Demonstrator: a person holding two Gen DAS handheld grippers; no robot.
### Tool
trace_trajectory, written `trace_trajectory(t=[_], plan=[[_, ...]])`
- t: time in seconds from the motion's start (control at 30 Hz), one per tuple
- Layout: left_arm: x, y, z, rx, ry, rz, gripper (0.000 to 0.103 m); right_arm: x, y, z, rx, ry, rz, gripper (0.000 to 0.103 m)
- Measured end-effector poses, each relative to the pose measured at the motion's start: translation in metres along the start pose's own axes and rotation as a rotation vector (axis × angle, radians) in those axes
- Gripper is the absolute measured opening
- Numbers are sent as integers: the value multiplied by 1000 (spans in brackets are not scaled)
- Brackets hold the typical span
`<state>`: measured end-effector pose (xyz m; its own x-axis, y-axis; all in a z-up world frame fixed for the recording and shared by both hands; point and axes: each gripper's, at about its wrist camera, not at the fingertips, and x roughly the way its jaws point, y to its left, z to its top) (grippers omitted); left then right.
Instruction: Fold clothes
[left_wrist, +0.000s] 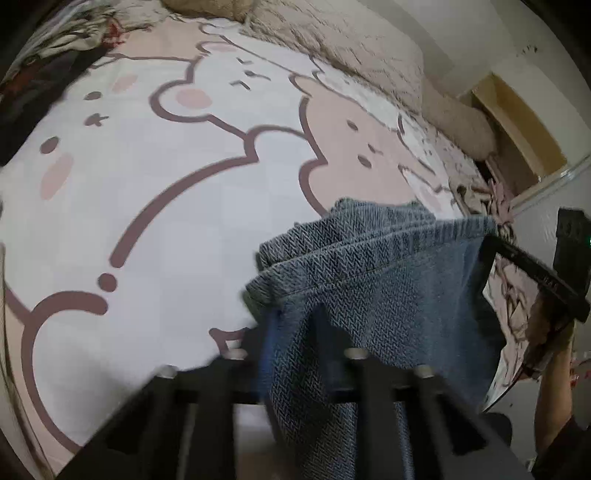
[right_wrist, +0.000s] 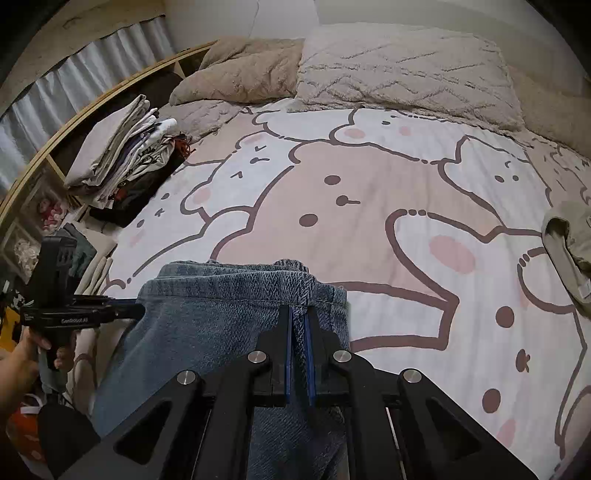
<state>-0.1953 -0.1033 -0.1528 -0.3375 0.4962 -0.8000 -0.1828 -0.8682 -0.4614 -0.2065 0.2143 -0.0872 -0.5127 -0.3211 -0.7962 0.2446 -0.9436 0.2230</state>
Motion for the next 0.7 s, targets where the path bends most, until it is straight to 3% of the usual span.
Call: trace_trajectory(t=[0.23,0.4,0.53,0.7], plan=[[-38,-29,-3,109,-142,24,7,-22,11,1,-15,-74,-14,7],[-26,-40,9,207,-155,114,7,-24,10,18,-14,-105,-47,7],[-2,-23,14,214,-147,232,1,21,-10,19,31,-9,-130,7],[8,-4,9,176,-116,276,1,59,-24,2,55,72,-147,7]])
